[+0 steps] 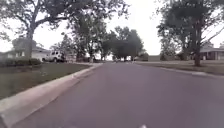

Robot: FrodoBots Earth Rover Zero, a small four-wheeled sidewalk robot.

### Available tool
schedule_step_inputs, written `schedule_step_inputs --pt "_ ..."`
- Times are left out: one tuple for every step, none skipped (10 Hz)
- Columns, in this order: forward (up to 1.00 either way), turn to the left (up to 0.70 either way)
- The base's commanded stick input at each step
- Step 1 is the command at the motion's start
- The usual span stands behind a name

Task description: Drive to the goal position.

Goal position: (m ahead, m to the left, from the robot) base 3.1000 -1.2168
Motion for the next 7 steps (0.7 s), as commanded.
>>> schedule_step_inputs --pt "1.00 0.03" --pt "1.00 0.03" --pt "1.00 0.03" --pt "1.00 0.03" --pt "1.00 0.02" --pt "1.00 0.02" --pt "1.00 0.02"
